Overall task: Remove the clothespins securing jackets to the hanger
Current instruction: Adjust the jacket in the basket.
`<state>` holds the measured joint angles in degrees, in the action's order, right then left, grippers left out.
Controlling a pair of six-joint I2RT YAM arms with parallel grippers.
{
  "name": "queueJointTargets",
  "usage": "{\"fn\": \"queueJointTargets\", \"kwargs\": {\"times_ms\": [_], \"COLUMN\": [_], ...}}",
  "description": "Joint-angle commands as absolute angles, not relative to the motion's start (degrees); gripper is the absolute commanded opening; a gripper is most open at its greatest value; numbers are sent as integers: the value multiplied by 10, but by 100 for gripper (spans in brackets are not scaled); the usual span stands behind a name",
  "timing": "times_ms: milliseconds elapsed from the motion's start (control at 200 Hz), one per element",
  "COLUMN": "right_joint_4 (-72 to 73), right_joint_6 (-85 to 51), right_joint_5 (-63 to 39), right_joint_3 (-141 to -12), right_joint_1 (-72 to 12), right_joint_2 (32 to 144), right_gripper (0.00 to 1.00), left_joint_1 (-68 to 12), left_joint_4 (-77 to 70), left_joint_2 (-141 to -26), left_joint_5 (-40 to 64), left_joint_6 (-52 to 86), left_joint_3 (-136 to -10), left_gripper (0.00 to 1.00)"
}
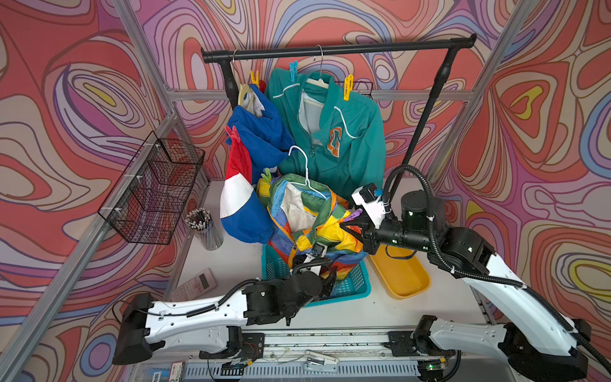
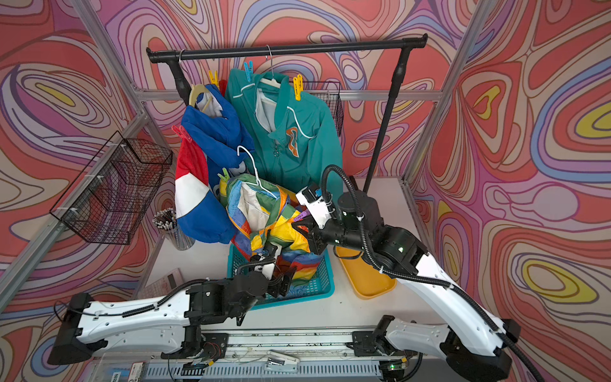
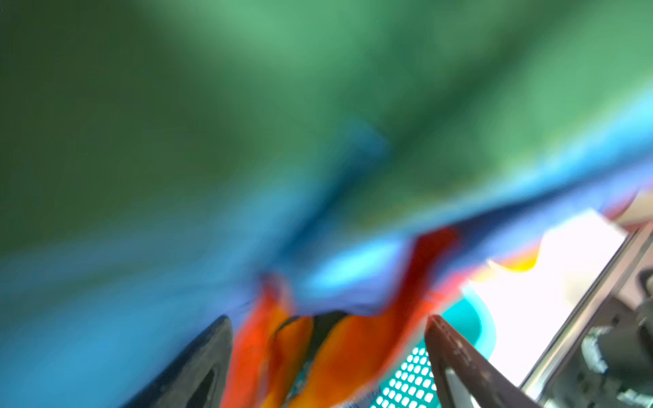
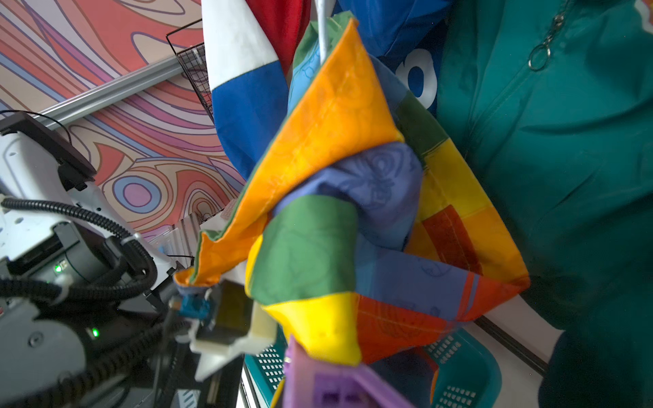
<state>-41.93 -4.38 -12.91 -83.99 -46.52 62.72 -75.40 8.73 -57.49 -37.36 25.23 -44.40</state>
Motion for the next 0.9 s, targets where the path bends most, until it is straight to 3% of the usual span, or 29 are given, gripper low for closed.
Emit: {"fn": "queueJointTargets", "kwargs": {"times_ms": [0, 145, 325, 571, 891], "right_joint_4": [-387, -404, -403, -409, -417], "right_joint_6": [-27, -22, -18, -12, -36], "right_joint_5": [-119, -119, -119, -119, -36], "right_joint_3": [-824, -807, -787, -762, -775], "right_joint_1": [-463, -463, -462, -463, -463], "right_joint_2": [584, 551, 522, 497, 483], "right_gripper": [0, 0, 0, 0, 0], "left_joint_1": [-754, -725, -603, -434, -427], "left_joint_4": [139, 189, 213, 216, 178], "left_joint_2": [-520, -452, -422, -483, -497], "left_joint_5": [-438, -456, -358, -190, 51], "left_joint_6": [238, 199, 170, 155, 126], "left_joint_3": [-415, -415, -454, -519, -516], "left_gripper": [92, 97, 100, 100, 100]}}
